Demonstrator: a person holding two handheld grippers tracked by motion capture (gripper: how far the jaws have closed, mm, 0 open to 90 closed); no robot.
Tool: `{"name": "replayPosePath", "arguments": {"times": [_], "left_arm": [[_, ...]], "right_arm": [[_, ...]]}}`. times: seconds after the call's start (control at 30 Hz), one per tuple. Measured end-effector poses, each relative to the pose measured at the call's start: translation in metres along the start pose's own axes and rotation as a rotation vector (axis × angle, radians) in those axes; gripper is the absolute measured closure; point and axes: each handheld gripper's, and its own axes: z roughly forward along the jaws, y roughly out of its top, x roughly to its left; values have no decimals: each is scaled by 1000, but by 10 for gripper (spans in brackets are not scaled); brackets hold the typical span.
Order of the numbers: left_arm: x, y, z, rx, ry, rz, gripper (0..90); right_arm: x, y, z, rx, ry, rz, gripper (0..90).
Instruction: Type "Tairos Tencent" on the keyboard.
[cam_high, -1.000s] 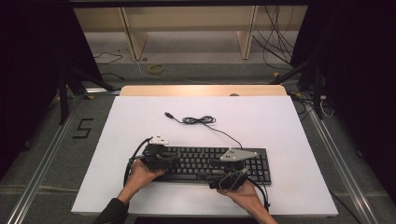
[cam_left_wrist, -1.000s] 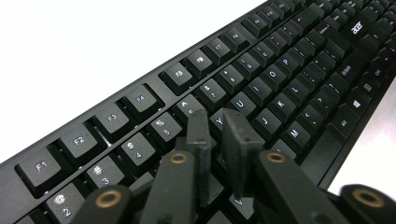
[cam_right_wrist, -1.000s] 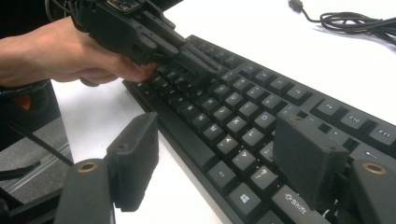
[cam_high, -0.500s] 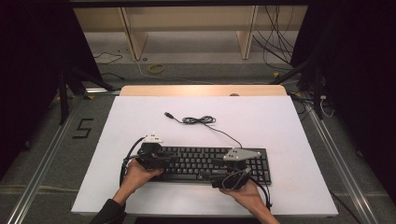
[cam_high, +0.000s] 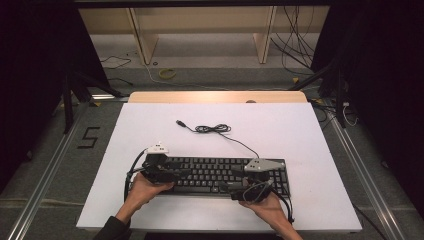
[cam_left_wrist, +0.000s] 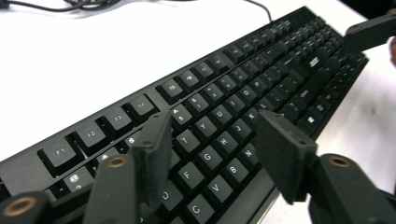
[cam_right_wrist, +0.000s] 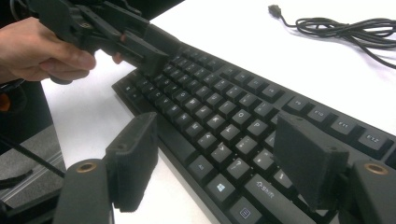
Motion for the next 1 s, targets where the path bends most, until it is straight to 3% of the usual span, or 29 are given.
{"name": "replayPosePath", "arguments": {"times": [0.5,1.0], "left_arm": [[-4,-14,-20,-128,-47,-2,344],[-16,-33,-34,-175,-73,26,300]], "right_arm": [[-9,-8,-21,-30,-31,5,318],[-19,-26,-52,-59,-82,6,320]]}}
